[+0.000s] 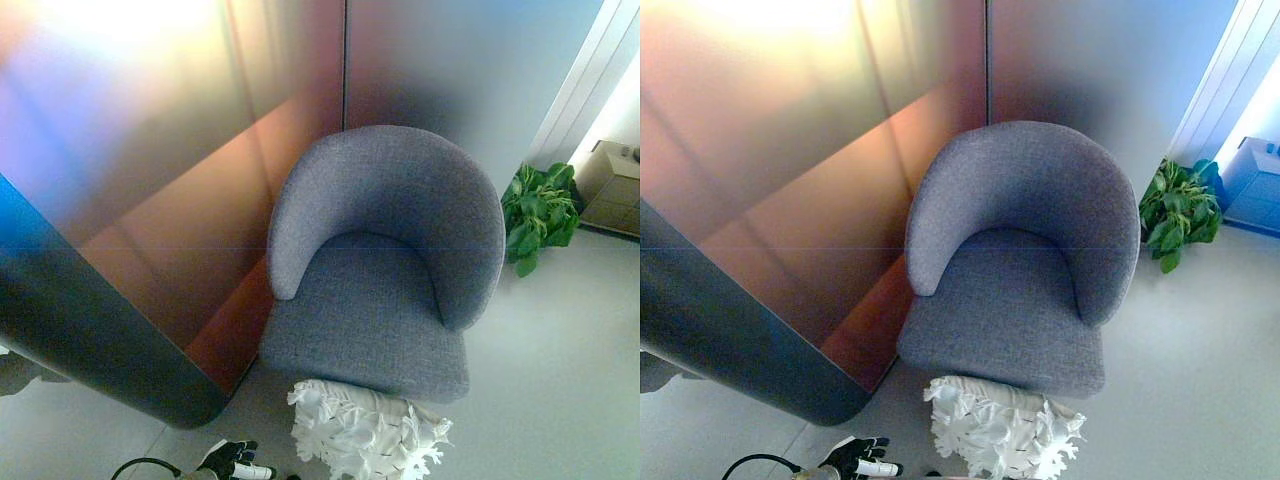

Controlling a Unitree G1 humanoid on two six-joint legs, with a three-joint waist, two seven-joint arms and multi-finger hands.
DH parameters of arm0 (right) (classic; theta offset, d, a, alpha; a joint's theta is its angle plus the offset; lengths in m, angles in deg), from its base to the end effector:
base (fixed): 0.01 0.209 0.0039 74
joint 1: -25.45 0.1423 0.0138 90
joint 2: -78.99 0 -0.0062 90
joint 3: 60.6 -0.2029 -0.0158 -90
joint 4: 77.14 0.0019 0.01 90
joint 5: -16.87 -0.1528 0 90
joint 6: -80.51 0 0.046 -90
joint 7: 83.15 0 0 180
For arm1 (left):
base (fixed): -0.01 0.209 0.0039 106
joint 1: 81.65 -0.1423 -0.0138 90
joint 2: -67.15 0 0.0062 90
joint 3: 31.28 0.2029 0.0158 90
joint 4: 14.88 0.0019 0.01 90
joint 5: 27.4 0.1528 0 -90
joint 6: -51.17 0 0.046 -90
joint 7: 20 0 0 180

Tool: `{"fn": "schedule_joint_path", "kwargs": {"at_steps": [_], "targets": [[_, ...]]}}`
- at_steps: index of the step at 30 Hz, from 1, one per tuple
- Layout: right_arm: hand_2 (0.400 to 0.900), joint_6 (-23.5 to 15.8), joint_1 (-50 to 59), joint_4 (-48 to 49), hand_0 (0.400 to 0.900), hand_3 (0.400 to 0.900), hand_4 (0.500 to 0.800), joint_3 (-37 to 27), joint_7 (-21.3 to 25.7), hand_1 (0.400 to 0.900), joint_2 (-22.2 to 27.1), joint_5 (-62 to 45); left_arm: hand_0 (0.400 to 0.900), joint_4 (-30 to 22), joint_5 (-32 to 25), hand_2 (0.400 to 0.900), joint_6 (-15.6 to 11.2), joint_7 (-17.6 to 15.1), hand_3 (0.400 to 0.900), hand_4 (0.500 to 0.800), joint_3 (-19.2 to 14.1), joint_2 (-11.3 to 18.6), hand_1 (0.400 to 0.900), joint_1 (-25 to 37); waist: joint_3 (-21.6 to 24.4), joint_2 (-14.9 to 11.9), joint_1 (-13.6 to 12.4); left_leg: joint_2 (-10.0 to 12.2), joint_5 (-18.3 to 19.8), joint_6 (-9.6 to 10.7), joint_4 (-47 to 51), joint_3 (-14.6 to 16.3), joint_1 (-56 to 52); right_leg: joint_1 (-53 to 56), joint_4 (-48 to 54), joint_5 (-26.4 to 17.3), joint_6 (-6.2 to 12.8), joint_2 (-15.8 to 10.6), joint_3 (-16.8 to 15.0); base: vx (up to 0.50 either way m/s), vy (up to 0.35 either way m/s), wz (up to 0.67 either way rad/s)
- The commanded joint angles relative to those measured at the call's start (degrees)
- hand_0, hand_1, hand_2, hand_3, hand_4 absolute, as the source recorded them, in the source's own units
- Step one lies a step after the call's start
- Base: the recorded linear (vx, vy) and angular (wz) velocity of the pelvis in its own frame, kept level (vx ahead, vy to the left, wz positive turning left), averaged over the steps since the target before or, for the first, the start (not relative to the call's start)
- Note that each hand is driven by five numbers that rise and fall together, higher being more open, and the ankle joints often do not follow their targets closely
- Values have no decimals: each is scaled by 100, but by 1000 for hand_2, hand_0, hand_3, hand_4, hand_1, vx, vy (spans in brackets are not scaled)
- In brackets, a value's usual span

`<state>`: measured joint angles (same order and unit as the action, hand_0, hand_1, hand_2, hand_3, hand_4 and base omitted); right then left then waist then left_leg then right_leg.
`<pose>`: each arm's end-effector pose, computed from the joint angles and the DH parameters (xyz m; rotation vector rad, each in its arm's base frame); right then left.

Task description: Pick up the pillow and put it on the sofa.

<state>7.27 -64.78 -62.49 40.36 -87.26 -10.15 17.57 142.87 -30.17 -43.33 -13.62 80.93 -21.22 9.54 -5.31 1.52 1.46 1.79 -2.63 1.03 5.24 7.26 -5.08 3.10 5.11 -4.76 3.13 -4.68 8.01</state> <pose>0.0450 -0.2565 -0.1473 -0.3340 1.6347 -0.0279 0.0919 0.2350 -0.1416 0.3880 1.1457 -0.2446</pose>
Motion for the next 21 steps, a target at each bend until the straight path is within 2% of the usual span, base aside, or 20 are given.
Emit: {"fn": "schedule_joint_path", "kwargs": {"at_steps": [1,2,5,8,10,11,15,21], "targets": [[900,126,439,-349,900,900,800,137,68,900,162,68,900,287,159,900,-128,-66,900,800,-159,-65,900,477,-296,-109,77,-431,380,-80,-40,48,-65,79,-60,186,372,41,31,0,0,0],[900,138,452,-339,900,900,800,147,66,900,169,33,900,268,109,900,-124,-156,900,800,-122,-55,900,503,-308,-103,77,-431,370,-79,-37,44,-46,56,-66,180,372,38,39,0,0,0],[900,167,474,-331,900,900,800,149,61,900,168,-43,900,247,65,900,-29,-50,900,800,-103,-59,900,566,-322,-99,67,-433,364,-80,-37,16,-14,24,-73,180,372,37,44,-20,-15,4],[900,160,433,-313,900,900,800,118,26,900,140,-76,900,291,106,900,434,81,900,800,-110,-63,900,548,-323,-105,52,-437,362,-88,-39,-33,-21,40,-76,182,374,35,49,27,-35,6],[900,153,420,-310,900,900,800,110,14,900,129,-75,900,362,111,900,646,195,900,800,-170,-54,900,520,-322,-111,54,-438,360,-94,-39,-45,-28,50,-78,182,369,37,40,57,-33,3],[900,155,414,-315,900,900,800,99,-24,900,126,-74,900,462,349,900,737,235,900,800,-252,-45,900,488,-322,-116,50,-443,361,-97,-47,-59,-32,61,-75,186,366,34,35,81,-32,4],[900,198,464,-283,900,900,800,149,-95,900,180,-132,900,479,774,900,692,227,900,800,-189,61,900,480,-388,-89,66,-450,347,-91,-66,-53,8,15,-80,165,373,18,-11,56,-15,1],[900,145,821,-144,900,900,800,269,-123,900,414,-393,900,181,414,900,510,117,900,800,100,237,900,974,-918,37,211,-430,217,-87,-79,40,428,-508,-150,29,415,-56,-163,-96,28,-3]]}}
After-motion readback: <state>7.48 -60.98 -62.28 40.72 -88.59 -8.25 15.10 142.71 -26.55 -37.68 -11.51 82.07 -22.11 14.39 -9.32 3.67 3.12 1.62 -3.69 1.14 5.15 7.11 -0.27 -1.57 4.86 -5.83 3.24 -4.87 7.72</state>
